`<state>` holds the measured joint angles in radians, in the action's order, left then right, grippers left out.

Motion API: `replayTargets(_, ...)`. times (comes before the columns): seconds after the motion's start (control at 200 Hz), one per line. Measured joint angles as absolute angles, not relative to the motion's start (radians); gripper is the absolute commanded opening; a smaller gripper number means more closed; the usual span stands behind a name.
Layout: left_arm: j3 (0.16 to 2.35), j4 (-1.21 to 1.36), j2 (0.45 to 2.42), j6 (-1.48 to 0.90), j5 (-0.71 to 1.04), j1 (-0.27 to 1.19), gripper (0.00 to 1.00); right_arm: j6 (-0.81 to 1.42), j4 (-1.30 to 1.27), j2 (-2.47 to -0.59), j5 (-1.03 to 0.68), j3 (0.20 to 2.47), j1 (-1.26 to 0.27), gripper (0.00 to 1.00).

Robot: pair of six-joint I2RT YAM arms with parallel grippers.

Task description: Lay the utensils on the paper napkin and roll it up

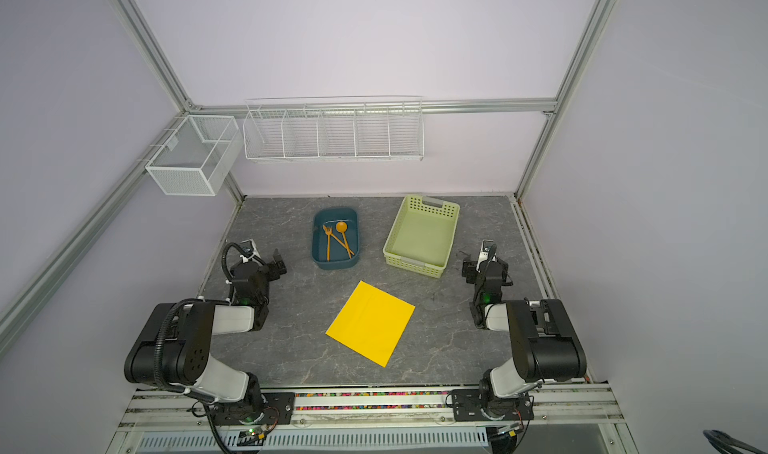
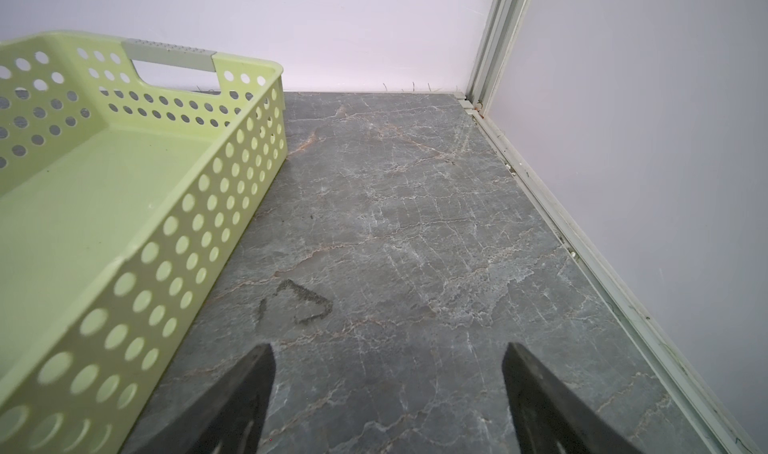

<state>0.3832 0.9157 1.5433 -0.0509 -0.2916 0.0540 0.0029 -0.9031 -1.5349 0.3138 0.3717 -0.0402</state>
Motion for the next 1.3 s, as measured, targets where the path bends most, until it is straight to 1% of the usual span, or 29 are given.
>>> replayTargets(0.79, 0.383, 0.916, 1.543, -0.050, -0.291, 0.054, 0.99, 0.002, -0.907, -1.535, 0.318, 0.371, -0.042, 0.89)
replayTargets(0.92, 0.383, 0.852, 1.496, -0.048, -0.292, 0.054, 0.99, -0.009, -0.875, -1.493, 0.324, 0.362, -0.067, 0.89)
replayTargets(1.0, 0.388, 0.772, 1.401, -0.047, -0.296, 0.058, 1.00, -0.013, -0.789, -1.415, 0.325, 0.374, -0.082, 0.88)
replayTargets(1.115, 0.453, 0.619, 1.285, -0.072, -0.318, 0.075, 0.98, 0.004, -0.549, -1.303, 0.317, 0.484, -0.088, 0.88)
replayTargets(1.245, 0.581, 0.416, 1.219, -0.156, -0.294, 0.080, 0.88, 0.057, -0.328, -1.248, 0.272, 0.629, -0.095, 0.92)
replayTargets(1.305, 0.648, 0.311, 1.214, -0.186, -0.266, 0.083, 0.86, 0.092, -0.221, -1.235, 0.236, 0.687, -0.106, 0.94)
